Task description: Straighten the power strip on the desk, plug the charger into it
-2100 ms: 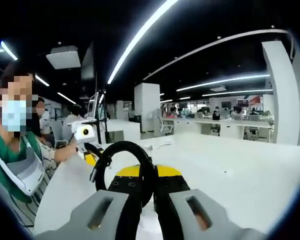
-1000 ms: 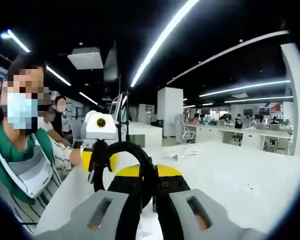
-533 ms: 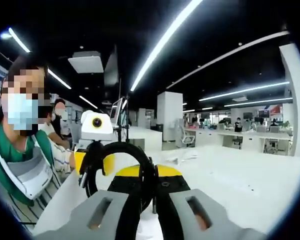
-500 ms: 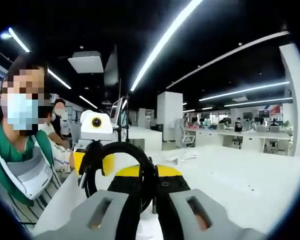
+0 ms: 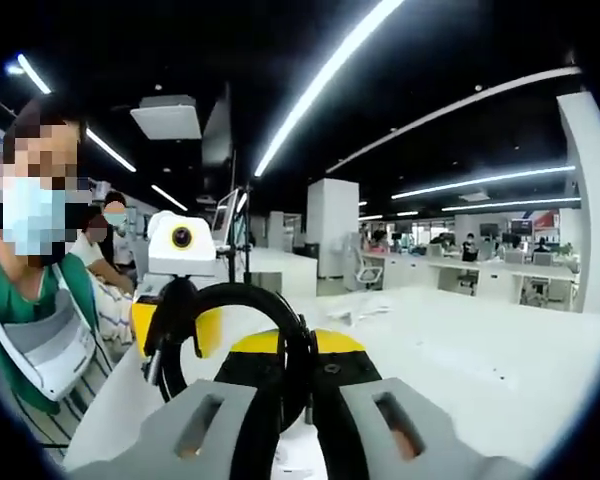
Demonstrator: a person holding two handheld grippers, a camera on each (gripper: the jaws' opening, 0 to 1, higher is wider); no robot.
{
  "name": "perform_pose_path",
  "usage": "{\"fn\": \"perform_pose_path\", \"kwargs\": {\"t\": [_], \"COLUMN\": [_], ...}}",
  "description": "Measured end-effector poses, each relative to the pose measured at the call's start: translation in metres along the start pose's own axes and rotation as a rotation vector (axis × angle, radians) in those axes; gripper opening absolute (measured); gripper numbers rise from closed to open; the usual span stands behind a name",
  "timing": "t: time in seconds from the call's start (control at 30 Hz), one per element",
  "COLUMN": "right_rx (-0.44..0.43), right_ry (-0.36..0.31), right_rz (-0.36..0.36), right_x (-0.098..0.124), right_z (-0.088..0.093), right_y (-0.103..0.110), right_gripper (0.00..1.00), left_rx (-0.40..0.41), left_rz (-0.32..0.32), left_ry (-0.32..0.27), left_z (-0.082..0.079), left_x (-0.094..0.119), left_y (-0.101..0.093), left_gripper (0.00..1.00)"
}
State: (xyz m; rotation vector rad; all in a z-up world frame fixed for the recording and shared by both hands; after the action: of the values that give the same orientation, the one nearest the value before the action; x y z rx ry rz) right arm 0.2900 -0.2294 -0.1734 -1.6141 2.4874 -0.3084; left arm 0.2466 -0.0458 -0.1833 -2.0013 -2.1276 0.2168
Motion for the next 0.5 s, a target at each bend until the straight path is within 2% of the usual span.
{"fn": "perform_pose_path", "kwargs": {"t": [0.23,0.5], "right_rx": [0.014,0.041], "right_ry": [0.014,0.019], "right_rz": [-0.011,0.003], "right_x": [-0.0065,-0.0031], "right_z": [-0.0001,-0.0043], "right_y": [0.004,0.0054], "right_gripper": [0.08,0.08], "left_rx": [0.0,0.01], "left_rz": [0.006,0.011], "left_ry": [0.006,0.004], "left_z": [0.0018,0.0013], "left_x": [-0.0005,-0.005], "left_y": [-0.0005,-0.0015], "left_gripper": [0.18,0.17]}}
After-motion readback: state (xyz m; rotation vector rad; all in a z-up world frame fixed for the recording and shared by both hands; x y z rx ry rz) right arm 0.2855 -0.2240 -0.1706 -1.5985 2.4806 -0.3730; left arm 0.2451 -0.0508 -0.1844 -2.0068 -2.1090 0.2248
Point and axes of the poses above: the point that each gripper's makers call its tool centre point, and the gripper's own axes: x roughly backward along the fingers, y roughly to its left, z roughly out of its underside, the point moved 10 cm from there along x, roughly backward along the fingers, and after that the axes turned 10 degrees about x, right-handed, at the moved point
